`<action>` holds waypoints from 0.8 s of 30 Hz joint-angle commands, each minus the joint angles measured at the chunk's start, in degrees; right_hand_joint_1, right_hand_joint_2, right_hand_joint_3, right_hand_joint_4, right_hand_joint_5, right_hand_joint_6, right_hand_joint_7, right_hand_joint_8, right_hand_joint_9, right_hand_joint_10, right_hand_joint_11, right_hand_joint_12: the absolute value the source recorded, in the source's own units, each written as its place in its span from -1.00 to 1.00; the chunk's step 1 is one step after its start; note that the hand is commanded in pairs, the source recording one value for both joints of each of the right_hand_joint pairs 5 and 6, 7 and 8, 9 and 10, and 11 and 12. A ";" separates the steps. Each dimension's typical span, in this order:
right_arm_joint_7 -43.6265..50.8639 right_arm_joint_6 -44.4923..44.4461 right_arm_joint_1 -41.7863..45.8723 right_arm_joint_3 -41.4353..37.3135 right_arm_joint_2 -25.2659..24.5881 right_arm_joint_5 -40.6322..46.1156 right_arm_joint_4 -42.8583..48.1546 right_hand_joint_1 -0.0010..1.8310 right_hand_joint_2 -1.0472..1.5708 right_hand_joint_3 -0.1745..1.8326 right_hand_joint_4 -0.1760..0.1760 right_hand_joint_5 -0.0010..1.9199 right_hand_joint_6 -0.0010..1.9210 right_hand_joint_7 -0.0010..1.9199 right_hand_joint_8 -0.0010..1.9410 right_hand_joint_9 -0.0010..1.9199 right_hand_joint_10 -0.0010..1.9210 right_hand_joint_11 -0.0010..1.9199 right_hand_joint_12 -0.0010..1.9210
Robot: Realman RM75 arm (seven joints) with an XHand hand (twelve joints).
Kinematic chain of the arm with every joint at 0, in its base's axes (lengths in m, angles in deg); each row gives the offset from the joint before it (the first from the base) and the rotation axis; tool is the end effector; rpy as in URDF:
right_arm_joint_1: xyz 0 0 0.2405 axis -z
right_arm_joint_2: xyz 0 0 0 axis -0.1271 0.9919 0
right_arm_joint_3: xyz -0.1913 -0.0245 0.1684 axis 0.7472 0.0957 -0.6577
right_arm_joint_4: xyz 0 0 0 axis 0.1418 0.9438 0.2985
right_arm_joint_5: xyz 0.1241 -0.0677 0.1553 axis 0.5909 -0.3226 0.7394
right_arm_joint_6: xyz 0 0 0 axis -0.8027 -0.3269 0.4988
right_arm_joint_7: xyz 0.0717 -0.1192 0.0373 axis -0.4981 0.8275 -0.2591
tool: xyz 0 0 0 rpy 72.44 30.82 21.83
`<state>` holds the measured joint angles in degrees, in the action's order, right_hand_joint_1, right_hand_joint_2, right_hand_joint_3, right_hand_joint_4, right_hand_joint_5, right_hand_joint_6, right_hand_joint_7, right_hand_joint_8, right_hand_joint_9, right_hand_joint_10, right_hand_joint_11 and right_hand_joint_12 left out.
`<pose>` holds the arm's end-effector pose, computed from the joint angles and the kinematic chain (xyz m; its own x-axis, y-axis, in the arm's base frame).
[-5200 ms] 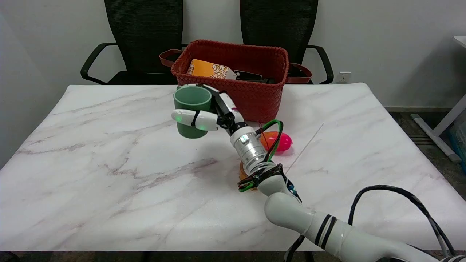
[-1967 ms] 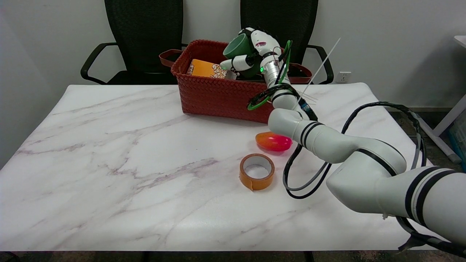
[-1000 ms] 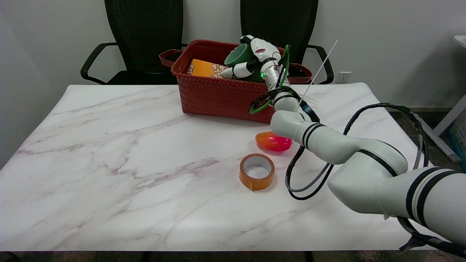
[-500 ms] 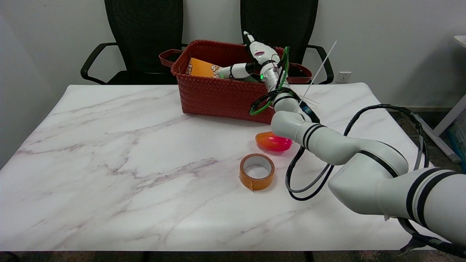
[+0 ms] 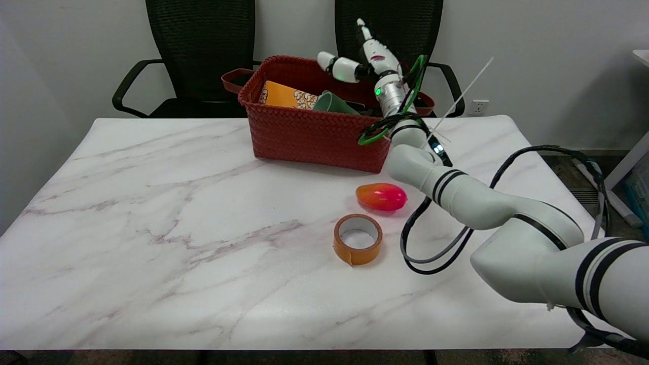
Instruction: Place the green mug into the brown storage basket.
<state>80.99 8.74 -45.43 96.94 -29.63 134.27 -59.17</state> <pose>-0.1698 -0.5389 0.3139 0.7783 0.3228 0.5385 -0.5790 0.0375 0.8144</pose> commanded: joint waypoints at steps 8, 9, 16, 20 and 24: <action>-2.28 -10.55 27.90 -16.91 17.80 17.36 42.36 -0.52 0.42 -0.51 0.00 -1.00 -1.00 -0.83 -0.83 -0.83 -0.83 -0.86 -0.86; -2.28 -11.28 29.86 -18.60 18.04 18.09 44.60 -0.52 0.43 -0.51 0.00 -1.00 -1.00 -0.83 -0.83 -0.83 -0.83 -0.85 -0.85; -2.28 -17.83 41.16 -23.12 18.14 18.39 52.17 -0.50 0.44 -0.53 0.00 -1.00 -1.00 -0.83 -0.83 -0.83 -0.83 -0.85 -0.85; -2.28 -21.48 45.45 -22.42 17.68 18.01 56.13 -0.49 0.44 -0.59 0.00 -1.00 -1.00 -0.82 -0.82 -0.81 -0.81 -0.82 -0.82; -2.28 -23.54 49.07 -20.99 17.19 17.53 60.17 -0.48 0.44 -0.61 0.00 -1.00 -1.00 -0.82 -0.82 -0.79 -0.79 -0.80 -0.80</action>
<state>78.79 -2.87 -17.07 81.60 -15.24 148.79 -19.77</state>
